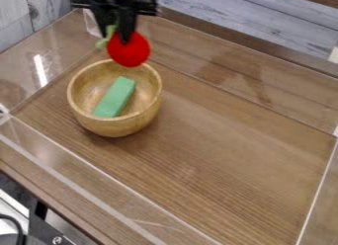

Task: Move the red object to the left side of the table

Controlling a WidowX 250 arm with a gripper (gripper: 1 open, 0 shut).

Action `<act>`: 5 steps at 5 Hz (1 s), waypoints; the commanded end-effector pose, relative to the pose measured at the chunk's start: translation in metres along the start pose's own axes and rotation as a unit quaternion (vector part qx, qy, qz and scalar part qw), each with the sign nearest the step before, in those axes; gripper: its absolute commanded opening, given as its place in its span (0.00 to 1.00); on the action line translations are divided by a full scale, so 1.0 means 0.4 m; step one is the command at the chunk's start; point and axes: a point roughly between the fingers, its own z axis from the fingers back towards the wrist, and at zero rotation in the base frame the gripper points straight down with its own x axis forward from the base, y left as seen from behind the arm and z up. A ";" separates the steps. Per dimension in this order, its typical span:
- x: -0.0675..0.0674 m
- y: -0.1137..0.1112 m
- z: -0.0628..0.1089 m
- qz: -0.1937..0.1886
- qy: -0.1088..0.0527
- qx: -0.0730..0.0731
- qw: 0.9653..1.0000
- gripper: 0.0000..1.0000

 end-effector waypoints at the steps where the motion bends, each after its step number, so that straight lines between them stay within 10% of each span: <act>1: 0.054 0.062 0.054 0.039 -0.026 0.014 0.999 0.00; 5: 0.169 0.163 -0.044 0.059 -0.006 0.054 0.997 0.00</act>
